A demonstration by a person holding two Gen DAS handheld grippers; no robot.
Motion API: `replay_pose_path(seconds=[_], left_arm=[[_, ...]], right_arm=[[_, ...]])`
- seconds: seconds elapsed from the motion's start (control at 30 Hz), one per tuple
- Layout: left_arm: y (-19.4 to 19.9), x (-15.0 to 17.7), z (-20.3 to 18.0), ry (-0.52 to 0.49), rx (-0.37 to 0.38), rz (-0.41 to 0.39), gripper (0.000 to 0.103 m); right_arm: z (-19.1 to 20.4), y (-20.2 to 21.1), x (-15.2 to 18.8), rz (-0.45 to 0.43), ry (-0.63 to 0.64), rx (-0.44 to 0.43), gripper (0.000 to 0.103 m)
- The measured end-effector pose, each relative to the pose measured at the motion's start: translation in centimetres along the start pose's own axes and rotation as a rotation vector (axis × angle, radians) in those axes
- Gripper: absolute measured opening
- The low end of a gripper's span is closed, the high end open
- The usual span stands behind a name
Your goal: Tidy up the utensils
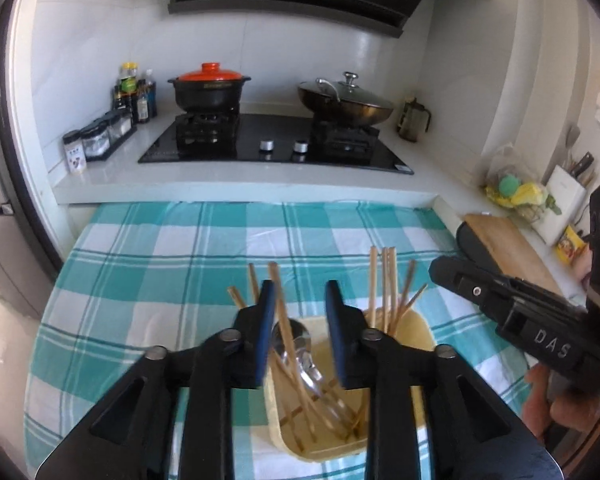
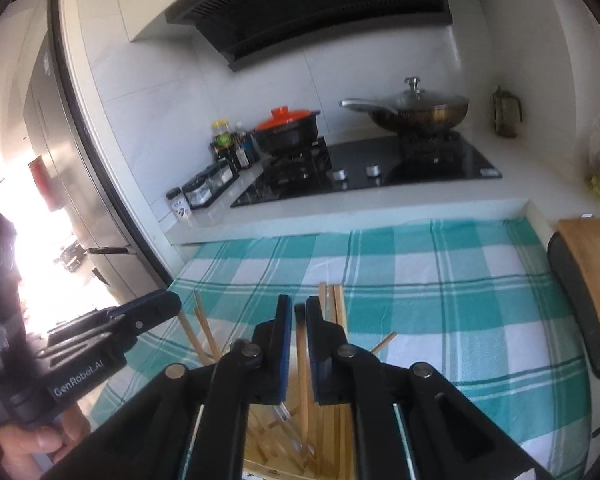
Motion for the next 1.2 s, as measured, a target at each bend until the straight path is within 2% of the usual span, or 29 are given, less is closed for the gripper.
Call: replay_pose_path(seconds=[0.03, 0.07, 0.13, 0.23, 0.3, 0.33, 0.37, 0.47, 0.53, 0.63, 0.77, 0.83, 0.93, 1.0, 1.2], left_arm=[[0.5, 0.2, 0.3, -0.004, -0.017, -0.011, 0.06], [1.5, 0.5, 0.5, -0.012, -0.036, -0.035, 0.065], [3.3, 1.0, 0.8, -0.037, -0.073, -0.071, 0.083], [6.4, 2.1, 0.7, -0.073, -0.16, -0.102, 0.103], [8.4, 3.0, 0.1, -0.109, -0.221, -0.119, 0.102], [9.2, 3.5, -0.1, -0.121, -0.243, -0.119, 0.103], [10.0, 4.1, -0.5, -0.125, -0.255, -0.119, 0.103], [11.8, 7.0, -2.4, -0.135, -0.235, -0.089, 0.102], [13.1, 8.7, -3.7, -0.161, -0.231, -0.097, 0.103], [14.0, 11.6, -5.4, -0.186, -0.226, -0.039, 0.103], [15.2, 13.9, -6.2, -0.156, -0.236, -0.011, 0.103], [15.8, 14.6, -6.3, -0.13, -0.227, 0.001, 0.103], [16.7, 15.2, -5.9, -0.072, -0.189, 0.012, 0.103], [17.4, 15.4, -5.5, -0.047, -0.193, 0.006, 0.103], [18.4, 15.8, -5.3, -0.032, -0.212, 0.013, 0.102]], right_arm=[[-0.4, 0.1, 0.1, -0.006, -0.013, -0.003, 0.041], [-0.6, 0.7, 0.1, -0.024, -0.018, -0.006, 0.057], [-0.8, 2.2, 0.3, -0.059, -0.002, 0.007, 0.06], [-0.5, 4.9, 1.2, -0.098, 0.058, 0.033, 0.063], [-0.2, 7.3, 2.5, -0.129, 0.107, 0.054, 0.074], [-0.1, 8.3, 3.2, -0.143, 0.13, 0.07, 0.085], [0.1, 9.5, 4.1, -0.156, 0.152, 0.087, 0.089], [0.3, 12.5, 7.6, -0.157, 0.197, 0.11, 0.089], [0.3, 14.4, 10.1, -0.152, 0.212, 0.137, 0.089], [-0.2, 16.6, 13.0, -0.168, 0.221, 0.205, 0.094], [-0.1, 18.9, 16.0, -0.166, 0.198, 0.204, 0.095], [0.1, 19.9, 17.2, -0.17, 0.204, 0.203, 0.095], [0.4, 20.7, 18.2, -0.17, 0.224, 0.248, 0.095], [0.6, 21.3, 18.6, -0.181, 0.249, 0.274, 0.095], [1.7, 21.8, 19.5, -0.164, 0.247, 0.249, 0.095]])
Point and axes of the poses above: each gripper's, at about its wrist camera, not at the fingertips, and y roughly against the way its jaws point, z to its left, x to its underside, the point moved 10 cm from there along -y, roughly the way its jaws point, and after that the axes turned 15 degrees about -y, right-handed, at the moved point
